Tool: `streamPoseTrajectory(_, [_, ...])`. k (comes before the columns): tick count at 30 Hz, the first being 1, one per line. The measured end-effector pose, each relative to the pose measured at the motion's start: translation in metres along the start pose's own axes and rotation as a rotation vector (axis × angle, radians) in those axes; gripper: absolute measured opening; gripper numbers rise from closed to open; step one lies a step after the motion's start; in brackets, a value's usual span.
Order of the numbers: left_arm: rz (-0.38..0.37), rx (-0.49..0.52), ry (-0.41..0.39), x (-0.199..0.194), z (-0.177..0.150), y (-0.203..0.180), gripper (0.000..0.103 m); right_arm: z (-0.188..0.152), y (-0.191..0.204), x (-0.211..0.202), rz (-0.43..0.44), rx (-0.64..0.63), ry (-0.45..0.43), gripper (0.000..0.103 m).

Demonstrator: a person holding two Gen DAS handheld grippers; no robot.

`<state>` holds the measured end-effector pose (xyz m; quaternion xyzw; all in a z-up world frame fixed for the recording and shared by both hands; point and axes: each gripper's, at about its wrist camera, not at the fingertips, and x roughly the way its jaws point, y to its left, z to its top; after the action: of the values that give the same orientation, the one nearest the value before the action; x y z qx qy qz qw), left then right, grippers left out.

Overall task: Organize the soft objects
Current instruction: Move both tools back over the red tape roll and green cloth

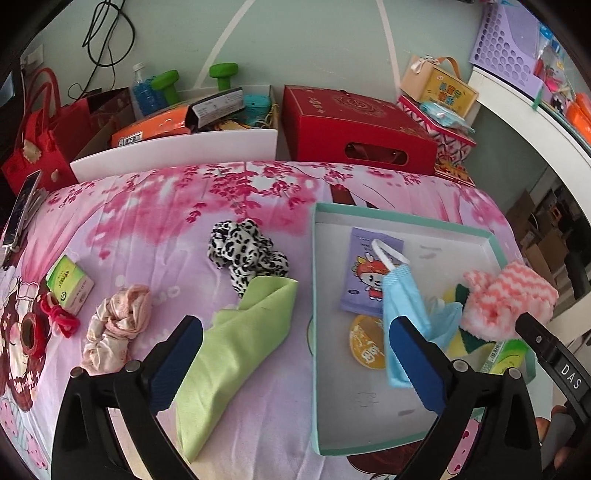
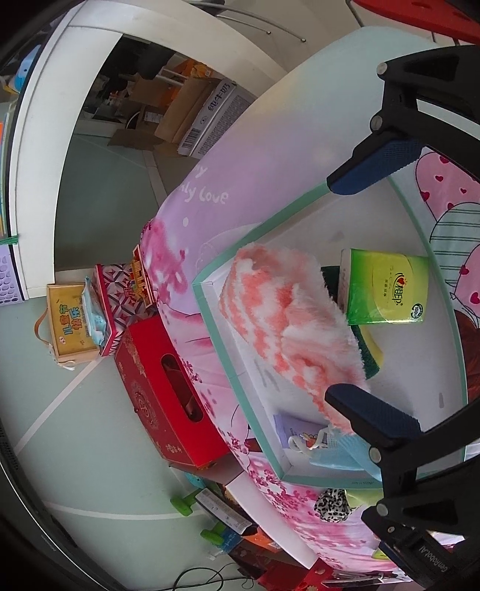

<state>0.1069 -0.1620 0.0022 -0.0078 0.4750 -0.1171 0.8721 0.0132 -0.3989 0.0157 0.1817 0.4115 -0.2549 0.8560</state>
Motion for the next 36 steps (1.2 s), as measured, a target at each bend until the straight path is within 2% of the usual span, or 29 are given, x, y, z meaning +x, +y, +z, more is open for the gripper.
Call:
streamPoseTrajectory(15, [0.015,-0.028,0.023,-0.008,-0.001,0.03,0.101,-0.001,0.007,-0.003,-0.013,-0.011,0.009,0.103])
streamPoseTrajectory(18, [0.063,-0.058,0.001,-0.016,0.004,0.054,0.101,0.002,0.01,-0.014,-0.01,0.002,-0.037,0.103])
streamPoseTrajectory(25, [0.183,-0.162,-0.042,-0.045,0.01,0.13,0.101,0.009,0.031,-0.04,0.06,-0.006,-0.141,0.103])
streamPoseTrajectory(30, [0.26,-0.248,-0.063,-0.068,0.006,0.183,0.101,0.007,0.067,-0.062,0.126,-0.077,-0.206,0.103])
streamPoseTrajectory(36, [0.334,-0.352,-0.08,-0.09,-0.007,0.237,0.101,-0.009,0.127,-0.069,0.208,-0.216,-0.198,0.103])
